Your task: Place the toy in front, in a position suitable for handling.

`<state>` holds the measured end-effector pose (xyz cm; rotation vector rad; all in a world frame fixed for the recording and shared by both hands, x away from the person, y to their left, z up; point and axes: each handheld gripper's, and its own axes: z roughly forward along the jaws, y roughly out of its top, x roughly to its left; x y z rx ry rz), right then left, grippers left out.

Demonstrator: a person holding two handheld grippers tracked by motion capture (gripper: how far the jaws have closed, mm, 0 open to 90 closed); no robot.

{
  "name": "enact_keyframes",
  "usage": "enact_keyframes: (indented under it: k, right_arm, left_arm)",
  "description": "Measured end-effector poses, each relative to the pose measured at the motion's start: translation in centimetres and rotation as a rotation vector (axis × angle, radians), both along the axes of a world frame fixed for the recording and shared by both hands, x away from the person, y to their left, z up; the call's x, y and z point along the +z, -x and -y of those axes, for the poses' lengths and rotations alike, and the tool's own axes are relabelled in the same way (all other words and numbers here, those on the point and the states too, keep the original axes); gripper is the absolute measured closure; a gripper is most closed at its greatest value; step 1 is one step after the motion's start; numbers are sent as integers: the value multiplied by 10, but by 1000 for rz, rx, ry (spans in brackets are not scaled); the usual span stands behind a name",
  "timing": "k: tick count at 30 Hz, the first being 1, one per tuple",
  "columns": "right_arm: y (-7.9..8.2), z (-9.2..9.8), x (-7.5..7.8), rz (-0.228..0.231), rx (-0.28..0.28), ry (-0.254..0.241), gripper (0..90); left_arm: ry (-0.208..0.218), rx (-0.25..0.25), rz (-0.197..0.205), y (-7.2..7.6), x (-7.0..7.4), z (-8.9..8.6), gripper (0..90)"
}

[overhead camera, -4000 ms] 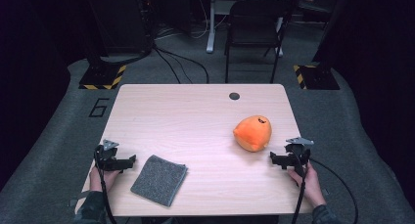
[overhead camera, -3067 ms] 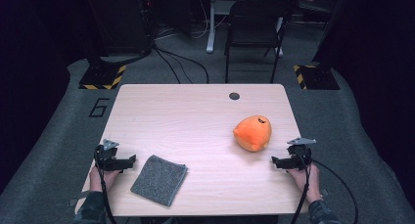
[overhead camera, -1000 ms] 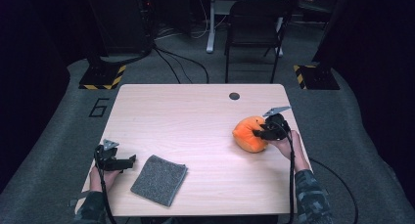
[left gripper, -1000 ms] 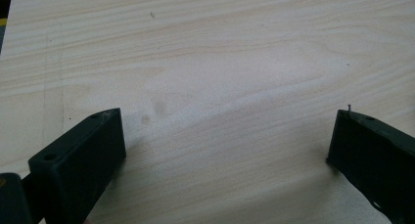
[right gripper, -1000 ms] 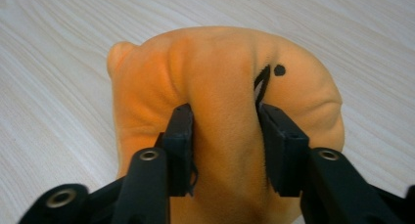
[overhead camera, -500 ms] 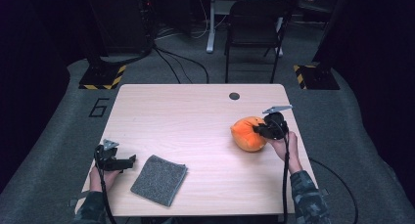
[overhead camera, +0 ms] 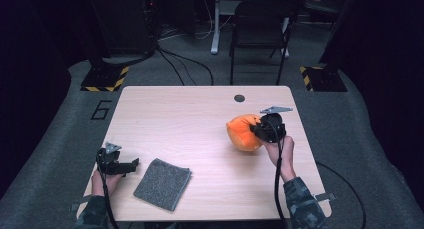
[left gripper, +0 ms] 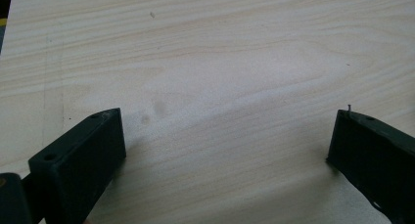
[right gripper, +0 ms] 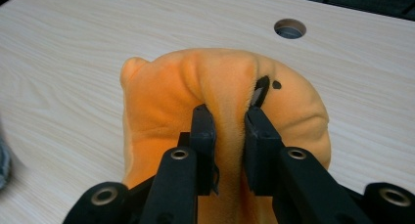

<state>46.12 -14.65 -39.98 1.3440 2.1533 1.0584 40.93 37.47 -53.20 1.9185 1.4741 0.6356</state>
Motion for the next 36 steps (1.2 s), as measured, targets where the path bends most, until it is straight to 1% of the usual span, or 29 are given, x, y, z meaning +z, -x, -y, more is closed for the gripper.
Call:
enact_keyframes:
  k: [3,4,5,6,8,9,10,11,14,15,16,17,19,20,21,22,23,24,26,28,29,31,33,34,35,36]
  right_arm:
    - [2,-12,1,-6,-14,-13,766]
    - [2,-17,2,-1,-15,-6,766]
    - [2,-22,1,3,-15,-4,765]
    - [2,-26,1,-1,-20,-11,765]
    - [1,-41,0,1,-25,-16,765]
    - [1,-41,0,1,-25,-16,765]
    - [2,-46,0,-3,-34,-18,765]
    - [1,-52,-1,5,-35,-11,765]
    - [1,-66,-6,4,-40,2,763]
    - [0,-70,-7,-4,-47,-1,763]
    - [-1,-76,-10,-1,-50,-6,762]
    - [-1,-76,-10,-1,-50,-6,762]
    - [-2,-83,-13,8,-50,-9,761]
    - [-1,-86,-14,5,-53,-8,760]
    - [-1,-91,-15,0,-55,-4,760]
    - [-1,-96,-18,6,-51,6,759]
    - [-1,-96,-18,6,-51,6,759]
    - [-2,-102,-21,9,-60,10,758]
    - [-2,-103,-22,12,-60,15,758]
    - [-3,-107,-25,11,-66,20,755]
    - [-3,-110,-28,11,-70,30,751]
    - [-4,-114,-33,-2,-68,39,742]
    - [-6,-117,-41,-10,-56,48,720]
    - [-4,-119,-43,-1,-58,49,699]
    - [-4,-119,-43,-1,-58,49,699]
    - [-4,-119,-43,-1,-59,52,625]
  left_arm:
    - [-1,0,1,0,0,0,2]
    - [-5,-3,-3,0,0,0,2]
    - [-1,0,-1,0,0,0,2]
    - [0,0,0,0,0,0,2]
    - [0,-1,-1,0,0,0,2]
    - [-1,0,1,0,0,0,2]
    - [-1,0,0,0,0,0,2]
    - [0,0,0,0,0,0,2]
    - [-1,-1,0,0,0,0,2]
    - [-6,-5,-4,0,0,-1,2]
    - [-1,-1,-1,0,0,0,2]
    - [-3,-3,-3,0,0,0,2]
    - [-4,-4,-4,0,0,0,2]
    - [0,-1,-1,0,0,0,2]
    - [-1,-1,0,0,0,0,2]
    - [0,-1,-1,0,0,0,2]
    - [-1,-2,1,0,0,0,2]
    - [-3,-3,0,0,0,0,2]
    - [-1,-2,2,0,0,0,2]
    - [-2,-3,0,0,0,0,2]
    - [-2,-3,1,0,0,0,2]
    - [-2,-1,2,0,0,0,2]
    - [-2,-2,2,0,0,0,2]
    - [-2,-2,1,0,0,0,2]
    - [-2,-2,1,0,0,0,2]
    - [-2,-2,1,0,0,0,2]
